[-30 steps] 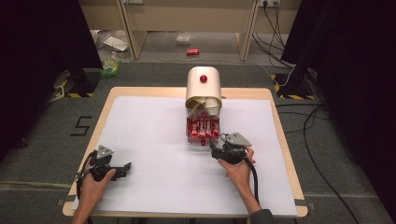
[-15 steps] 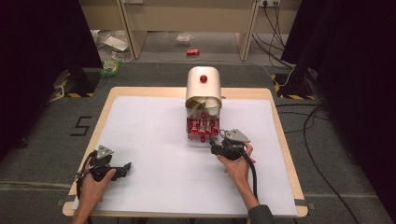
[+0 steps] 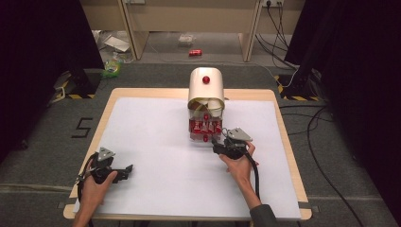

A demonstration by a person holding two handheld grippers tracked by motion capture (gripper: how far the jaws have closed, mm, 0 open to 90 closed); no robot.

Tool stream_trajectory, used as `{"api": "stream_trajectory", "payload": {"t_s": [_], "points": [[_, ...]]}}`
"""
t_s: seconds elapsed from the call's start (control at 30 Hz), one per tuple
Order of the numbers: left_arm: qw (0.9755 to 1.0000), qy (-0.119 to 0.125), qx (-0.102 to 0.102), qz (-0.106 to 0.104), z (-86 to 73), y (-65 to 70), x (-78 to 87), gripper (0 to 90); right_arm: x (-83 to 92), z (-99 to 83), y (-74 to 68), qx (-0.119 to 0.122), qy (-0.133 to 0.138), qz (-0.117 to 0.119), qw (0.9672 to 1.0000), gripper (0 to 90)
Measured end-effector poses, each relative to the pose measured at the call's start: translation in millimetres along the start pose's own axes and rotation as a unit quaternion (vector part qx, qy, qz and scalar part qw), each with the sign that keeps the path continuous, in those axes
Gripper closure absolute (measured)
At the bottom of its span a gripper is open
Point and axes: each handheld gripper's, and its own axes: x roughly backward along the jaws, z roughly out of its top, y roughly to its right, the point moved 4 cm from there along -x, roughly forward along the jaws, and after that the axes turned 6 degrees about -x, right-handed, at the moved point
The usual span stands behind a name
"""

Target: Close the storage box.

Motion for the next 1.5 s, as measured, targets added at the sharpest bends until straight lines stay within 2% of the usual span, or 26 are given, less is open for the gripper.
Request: {"api": "stream_trajectory", "payload": {"t_s": [0.43, 0.73, 1.0, 1.5], "points": [[1.0, 0.0, 0.0, 0.0, 0.0, 0.0, 0.0, 1.4, -8.1, 4.9, 3.7, -0.001, 0.0, -0.003, 1.0, 27.8], [1.0, 0.0, 0.0, 0.001, 0.0, 0.0, -0.1, 1.2, -15.7, 7.2, 5.9, -0.013, 0.002, -0.003, 0.9999, 27.5], [1.0, -0.001, 0.0, 0.001, 0.0, 0.0, 0.0, 1.1, -20.6, 9.3, 10.7, -0.012, 0.002, -0.016, 0.9998, 27.5], [1.0, -0.001, 0.0, 0.002, 0.0, 0.0, 0.0, 1.0, -29.3, 14.8, 16.0, -0.011, 0.002, -0.026, 0.9996, 27.5]]}}
